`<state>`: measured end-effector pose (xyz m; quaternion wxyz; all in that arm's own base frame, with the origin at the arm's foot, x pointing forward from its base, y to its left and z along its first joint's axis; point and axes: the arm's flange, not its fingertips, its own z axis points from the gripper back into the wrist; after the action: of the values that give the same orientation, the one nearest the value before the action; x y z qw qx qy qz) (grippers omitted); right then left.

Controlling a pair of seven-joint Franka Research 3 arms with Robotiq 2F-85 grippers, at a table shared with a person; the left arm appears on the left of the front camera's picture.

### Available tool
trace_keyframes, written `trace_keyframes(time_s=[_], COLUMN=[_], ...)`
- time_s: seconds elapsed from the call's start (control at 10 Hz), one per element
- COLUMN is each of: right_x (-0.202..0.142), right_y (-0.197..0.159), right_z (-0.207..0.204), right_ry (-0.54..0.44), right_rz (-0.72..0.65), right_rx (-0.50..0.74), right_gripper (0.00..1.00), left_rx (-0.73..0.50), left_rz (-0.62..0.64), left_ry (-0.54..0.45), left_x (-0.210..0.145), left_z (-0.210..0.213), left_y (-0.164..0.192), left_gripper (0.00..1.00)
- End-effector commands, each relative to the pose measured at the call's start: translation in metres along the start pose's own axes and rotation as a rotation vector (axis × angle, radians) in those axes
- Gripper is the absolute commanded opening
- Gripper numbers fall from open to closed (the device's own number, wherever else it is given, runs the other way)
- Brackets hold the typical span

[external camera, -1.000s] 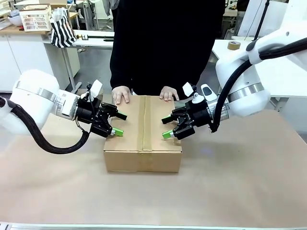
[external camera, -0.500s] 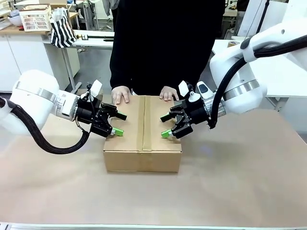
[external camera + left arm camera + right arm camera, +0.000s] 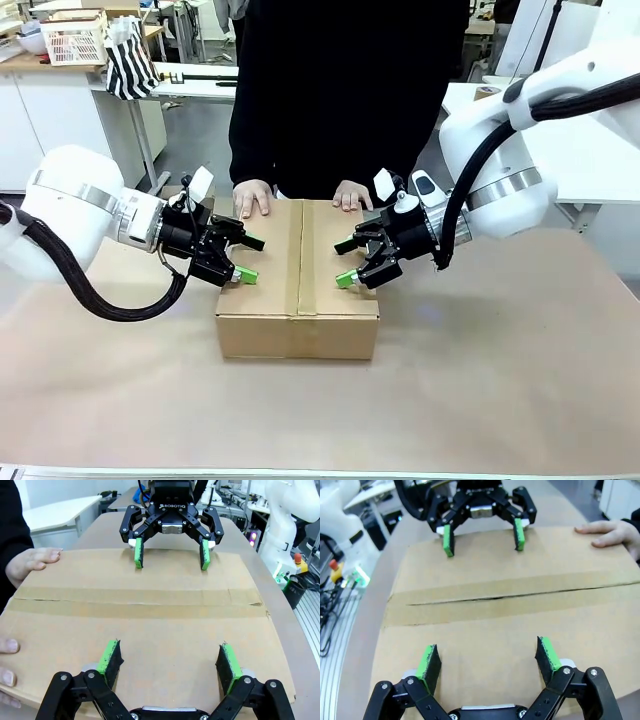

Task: Pack the gift set into the box.
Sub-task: Press and hold the closed box until the human finishes sealing it.

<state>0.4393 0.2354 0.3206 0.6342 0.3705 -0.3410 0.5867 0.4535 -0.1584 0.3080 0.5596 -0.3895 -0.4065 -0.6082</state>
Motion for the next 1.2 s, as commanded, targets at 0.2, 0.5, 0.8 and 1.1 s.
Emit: trace_keyframes(time_s=[0.2, 0.5, 0.8, 1.1], right_x=[-0.0051, -0.0051, -0.0051, -0.0051], right_y=[0.002, 0.002, 0.002, 0.002], right_z=[-0.0012, -0.0012, -0.0012, -0.0012], right_ry=[-0.007, -0.007, -0.007, -0.007], right_rz=[-0.019, -0.019, -0.019, -0.019], right_rx=[-0.003, -0.003, -0.003, -0.003], right_gripper=[1.0, 1.0, 1.0, 1.0], left_rx=[-0.001, -0.001, -0.001, -0.001], left_rz=[-0.012, -0.012, -0.012, -0.012], left_ry=[0.0, 0.0, 0.0, 0.0], left_x=[-0.0008, -0.0008, -0.0008, -0.0008], left_z=[-0.0003, -0.0003, -0.0003, -0.0003], left_y=[-0.0008, -0.0008, -0.0008, -0.0008], left_gripper=[1.0, 1.0, 1.0, 1.0])
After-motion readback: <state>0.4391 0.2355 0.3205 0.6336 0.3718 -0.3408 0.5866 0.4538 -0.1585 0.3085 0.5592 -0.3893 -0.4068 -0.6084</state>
